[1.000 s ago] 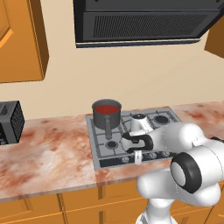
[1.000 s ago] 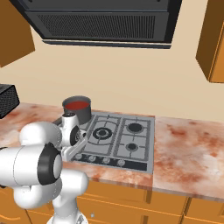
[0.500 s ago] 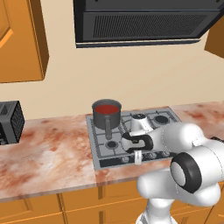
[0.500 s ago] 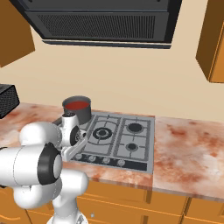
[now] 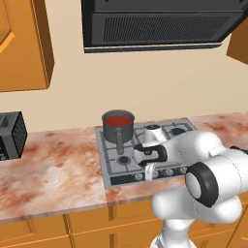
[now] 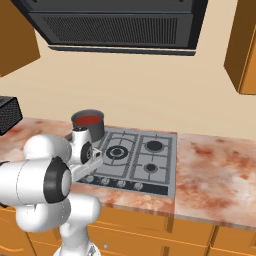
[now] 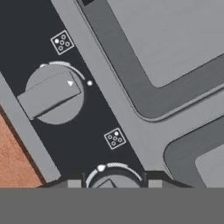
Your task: Wait until the marinara sauce is simmered to a deep red color and then turn off the stove.
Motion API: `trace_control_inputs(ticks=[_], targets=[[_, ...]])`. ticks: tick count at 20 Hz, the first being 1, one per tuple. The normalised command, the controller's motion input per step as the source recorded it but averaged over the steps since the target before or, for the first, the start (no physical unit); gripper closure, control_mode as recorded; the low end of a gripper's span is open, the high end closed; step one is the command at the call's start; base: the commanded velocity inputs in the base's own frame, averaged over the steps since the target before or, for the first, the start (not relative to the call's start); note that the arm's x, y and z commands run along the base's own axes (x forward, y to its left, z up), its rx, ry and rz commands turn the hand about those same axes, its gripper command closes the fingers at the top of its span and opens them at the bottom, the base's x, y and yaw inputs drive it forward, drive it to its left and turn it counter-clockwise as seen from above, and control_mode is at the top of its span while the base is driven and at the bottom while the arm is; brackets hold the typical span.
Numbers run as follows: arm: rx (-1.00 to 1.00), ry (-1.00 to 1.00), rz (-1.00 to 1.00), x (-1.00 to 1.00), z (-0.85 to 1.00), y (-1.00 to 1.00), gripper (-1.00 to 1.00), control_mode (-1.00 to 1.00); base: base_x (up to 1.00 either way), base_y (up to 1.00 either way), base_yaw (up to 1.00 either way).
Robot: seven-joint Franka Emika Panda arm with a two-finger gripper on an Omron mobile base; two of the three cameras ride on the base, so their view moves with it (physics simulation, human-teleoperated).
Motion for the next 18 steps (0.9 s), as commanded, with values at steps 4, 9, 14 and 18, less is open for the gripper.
trace_control_inputs(ticks=[4,9,14,18], targets=[[0.03,0.12,-0.47,-0.06,-0.06,-0.29,1.00,-1.00,0.00,0.00,0.00],[0.11,0.03,-0.58,-0.53,-0.20,-0.55,1.00,-1.00,0.00,0.00,0.00],[0.12,0.00,-0.64,-0.71,-0.29,-0.59,1.00,-1.00,0.00,0.00,0.00],[0.09,0.01,-0.69,-0.64,-0.35,-0.54,1.00,-1.00,0.00,0.00,0.00]])
